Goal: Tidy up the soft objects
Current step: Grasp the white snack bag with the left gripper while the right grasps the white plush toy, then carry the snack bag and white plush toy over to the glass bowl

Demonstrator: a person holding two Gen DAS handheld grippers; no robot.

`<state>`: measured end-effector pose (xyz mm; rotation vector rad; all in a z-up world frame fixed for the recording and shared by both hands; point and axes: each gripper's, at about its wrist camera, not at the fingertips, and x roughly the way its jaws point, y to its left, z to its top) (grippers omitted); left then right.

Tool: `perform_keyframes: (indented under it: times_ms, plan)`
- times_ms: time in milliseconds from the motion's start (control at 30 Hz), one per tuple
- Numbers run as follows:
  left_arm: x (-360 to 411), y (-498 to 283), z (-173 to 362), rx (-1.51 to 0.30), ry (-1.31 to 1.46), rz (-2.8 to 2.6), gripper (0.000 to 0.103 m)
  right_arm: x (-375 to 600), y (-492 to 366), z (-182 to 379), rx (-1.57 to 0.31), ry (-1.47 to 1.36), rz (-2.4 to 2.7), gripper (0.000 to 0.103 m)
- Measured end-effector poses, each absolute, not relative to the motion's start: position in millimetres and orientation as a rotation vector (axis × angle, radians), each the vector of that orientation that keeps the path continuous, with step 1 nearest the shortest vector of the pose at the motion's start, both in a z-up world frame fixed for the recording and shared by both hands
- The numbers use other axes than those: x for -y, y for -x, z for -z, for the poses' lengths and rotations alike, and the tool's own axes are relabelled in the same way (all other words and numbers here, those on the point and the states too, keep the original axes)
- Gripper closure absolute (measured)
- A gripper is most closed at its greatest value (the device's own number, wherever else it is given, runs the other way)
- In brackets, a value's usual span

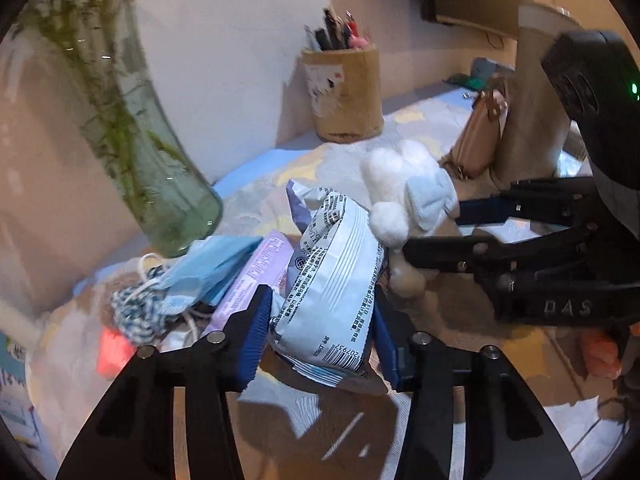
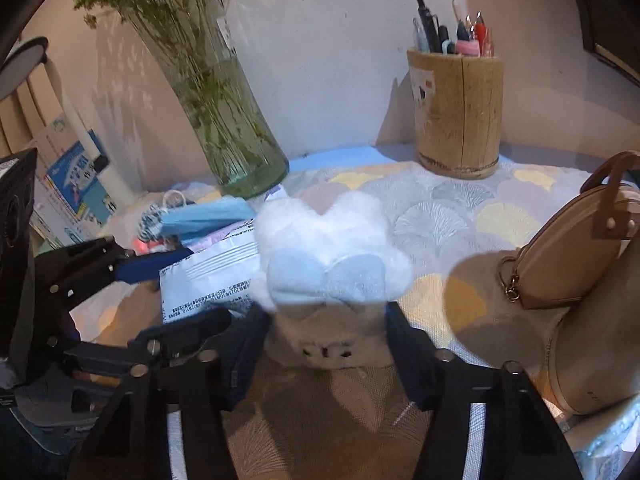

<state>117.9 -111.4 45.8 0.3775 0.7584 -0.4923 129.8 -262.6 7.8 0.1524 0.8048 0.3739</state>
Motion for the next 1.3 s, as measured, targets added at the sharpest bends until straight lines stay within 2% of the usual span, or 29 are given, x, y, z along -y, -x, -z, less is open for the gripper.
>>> perform_keyframes:
  times_ms: [33, 300, 500, 667, 933, 1033, 1167, 1300]
  plan:
    - [108.4, -113.9, -48.4, -0.758, -0.362, 0.49, 0.06, 265.2, -126.9, -10.1, -0.79, -0.167, -0.385, 0.059]
    - [57.4, -42.0, -82.8, -0.761, -0.221, 0.423, 0.06, 276.1, -82.9, -37.1, -0.749, -0.257, -0.431, 0.059]
    - [29.2, 12.9, -83.7, -0.792, -0.115, 0.356, 0.06, 269.6, -24.1, -64.7, -0.771, -0.25, -0.461, 0.059]
    - [19.2, 35.3, -82.7, -0.807, -0.048, 0.358, 0.06, 264.9, 15.2, -77.3, -0.812, -0.243, -0.47, 0.058]
    - [12.4, 43.3, -84.5, -0.795, 0.0, 0.379, 0.06, 268.2, 58.6, -108.3, -0.756, -0.195, -0.455, 0.058]
    - [14.6, 41.8, -65.2, -0.84, 0.006, 0.362, 0.06, 268.5, 55.2, -99.7, -0.8, -0.181, -0.422, 0.058]
    - [13.2, 35.6, -31.1, -0.913, 0.044, 0.332, 0.06, 267.4, 37.9, -55.5, -0.938, -0.214, -0.428, 0.058]
    - [2.3, 37.0, -20.0, -0.894, 0.123, 0.338, 0.051, 258.5, 21.7, -14.6, -1.009, -0.17, -0.413, 0.058]
